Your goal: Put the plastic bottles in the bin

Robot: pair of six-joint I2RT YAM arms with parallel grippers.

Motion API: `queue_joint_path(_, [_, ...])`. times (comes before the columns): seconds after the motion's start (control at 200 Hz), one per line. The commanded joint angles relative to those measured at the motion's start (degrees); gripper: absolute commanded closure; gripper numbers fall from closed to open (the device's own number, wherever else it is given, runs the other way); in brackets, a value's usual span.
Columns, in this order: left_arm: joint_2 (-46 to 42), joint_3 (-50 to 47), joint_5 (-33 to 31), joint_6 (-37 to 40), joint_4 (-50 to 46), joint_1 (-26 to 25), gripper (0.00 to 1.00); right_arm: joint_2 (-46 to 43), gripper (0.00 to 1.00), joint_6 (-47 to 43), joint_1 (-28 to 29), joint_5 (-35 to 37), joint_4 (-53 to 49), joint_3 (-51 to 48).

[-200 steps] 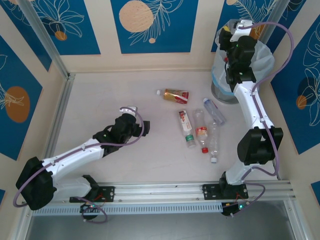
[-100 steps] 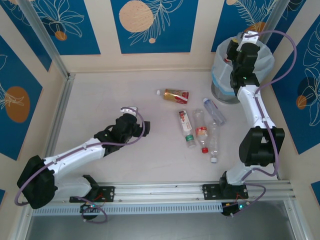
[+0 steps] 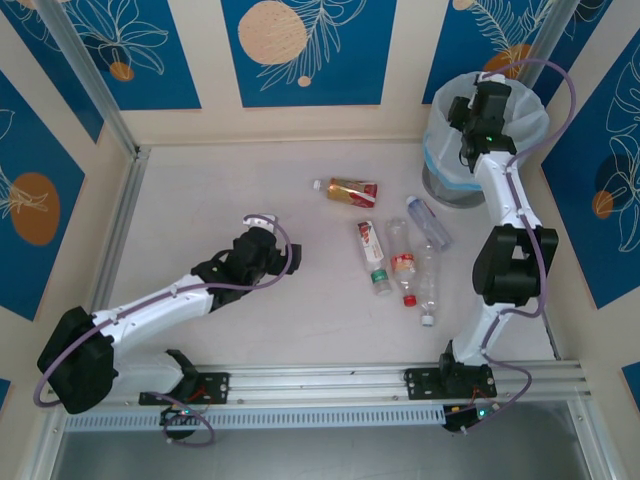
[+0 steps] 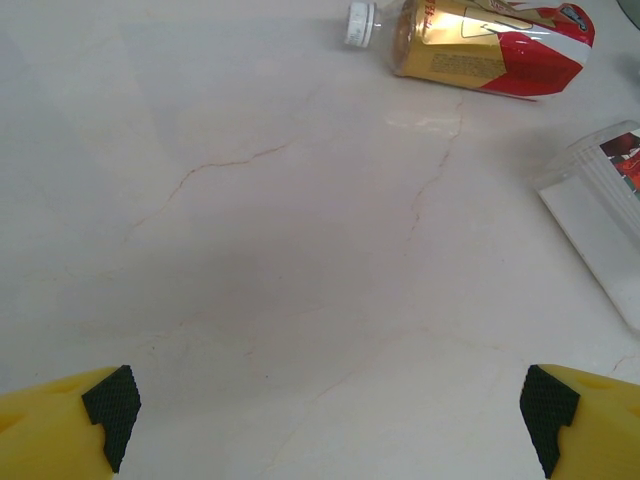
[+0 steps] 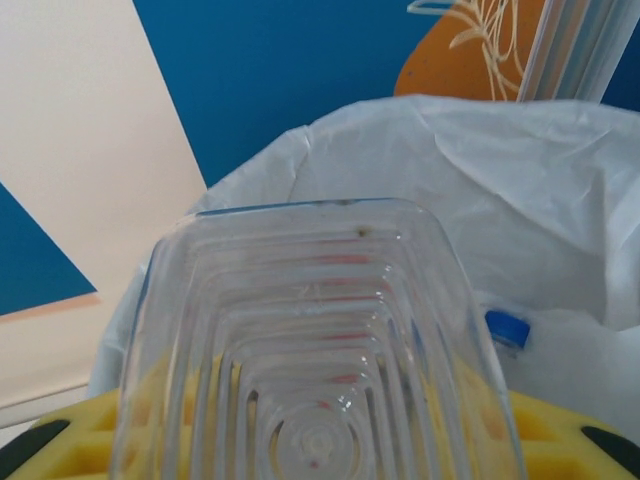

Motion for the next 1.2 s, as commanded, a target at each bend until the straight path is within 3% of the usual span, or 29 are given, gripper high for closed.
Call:
queue_joint_path(0.0, [0.0, 1.8, 0.4, -1.0, -0.3, 0.6, 0.01, 1.4, 0.5, 4.0, -1.0, -3.2, -6.8, 6.4])
queue_joint_path(0.085, [-0.2, 1.6, 0.4, -1.1, -0.4, 0.6, 0.01, 2.1, 0.42, 4.7, -1.0, -3.3, -7.9, 8.0])
queue_joint_path(0.195, [-0.4, 1.5, 0.4, -1.3, -0.5, 0.6, 0.01, 1.7, 0.22, 5.3, -1.0, -3.9, -7.8, 8.6])
queue_joint_path(0.39, [-0.1, 1.6, 0.8, -1.5, -0.2, 0.6, 0.01, 0.0, 0.12, 5.4, -0.8, -4.6, -7.3, 8.0])
queue_joint_path(0.485, [0.3, 1.8, 1.0, -1.5, -0.2, 0.6, 0.01, -1.6, 0.0, 5.4, -0.6, -4.9, -6.8, 6.9])
queue_joint_path(0.83, [1.6, 2.6, 2.1, -2.1, 0.4, 0.6, 0.01, -13.6, 0.01, 5.5, 2.0, -6.7, -3.2, -5.4])
queue_joint_path(1.195, [0.5, -0.7, -1.8, -9.9, 3.5, 0.6, 0.01, -31.5, 0.01, 12.1, 3.7, -14.0, -0.4, -25.6])
